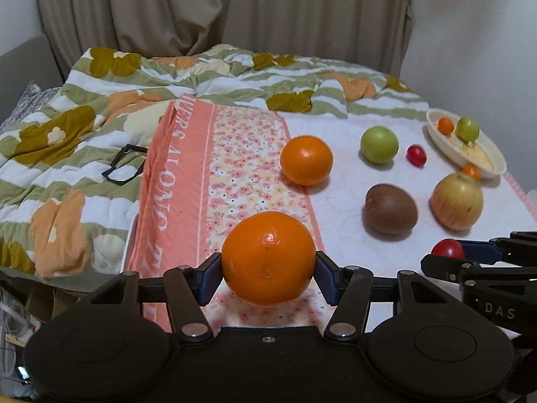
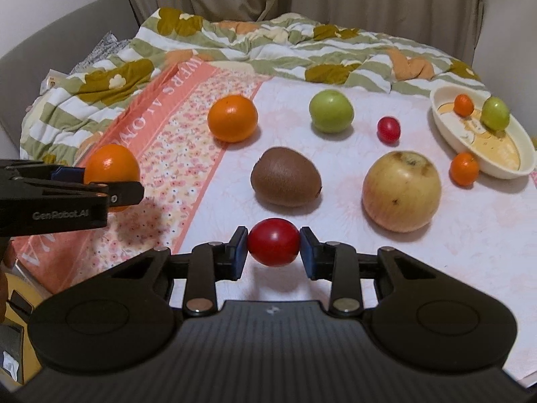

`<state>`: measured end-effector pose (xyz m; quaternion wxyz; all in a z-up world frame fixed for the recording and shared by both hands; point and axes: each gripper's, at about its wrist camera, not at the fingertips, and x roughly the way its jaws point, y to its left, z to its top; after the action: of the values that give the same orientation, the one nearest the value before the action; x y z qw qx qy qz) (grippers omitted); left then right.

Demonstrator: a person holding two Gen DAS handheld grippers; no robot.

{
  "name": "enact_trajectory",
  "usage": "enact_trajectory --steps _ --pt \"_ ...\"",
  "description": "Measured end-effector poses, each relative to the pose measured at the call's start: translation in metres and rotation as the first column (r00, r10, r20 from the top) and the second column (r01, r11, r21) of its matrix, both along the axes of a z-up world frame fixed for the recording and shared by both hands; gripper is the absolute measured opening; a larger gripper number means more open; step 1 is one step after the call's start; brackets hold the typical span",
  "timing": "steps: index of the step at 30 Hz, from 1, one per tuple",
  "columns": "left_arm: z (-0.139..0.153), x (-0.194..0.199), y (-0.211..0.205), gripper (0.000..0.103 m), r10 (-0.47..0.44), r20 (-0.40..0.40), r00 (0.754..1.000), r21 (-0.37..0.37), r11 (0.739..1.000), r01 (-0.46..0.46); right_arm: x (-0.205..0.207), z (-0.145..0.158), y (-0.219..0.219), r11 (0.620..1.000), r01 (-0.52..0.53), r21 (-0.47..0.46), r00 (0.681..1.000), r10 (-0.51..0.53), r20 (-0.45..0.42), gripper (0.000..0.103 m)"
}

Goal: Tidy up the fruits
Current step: 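Grasp the large orange with the left tool while the right tool grasps the red tomato, then carry the orange and red tomato toward the white bowl with both tools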

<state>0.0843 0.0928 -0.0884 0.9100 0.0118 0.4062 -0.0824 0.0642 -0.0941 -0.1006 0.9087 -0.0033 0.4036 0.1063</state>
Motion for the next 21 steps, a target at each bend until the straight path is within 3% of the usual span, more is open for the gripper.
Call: enact_trajectory --steps 11,21 --pt "0.051 -0.028 -0.021 0.062 -0.015 0.079 0.997 -0.035 0.999 0.017 -0.023 0.051 -0.029 1.000 0.027 -0.010 0.997 -0.026 0.071 0.048" --pt "0.081 -0.038 -0.069 0.062 -0.006 0.133 0.991 -0.077 0.997 0.017 -0.033 0.078 -0.093 0.998 0.067 0.005 0.992 -0.067 0.107 0.048"
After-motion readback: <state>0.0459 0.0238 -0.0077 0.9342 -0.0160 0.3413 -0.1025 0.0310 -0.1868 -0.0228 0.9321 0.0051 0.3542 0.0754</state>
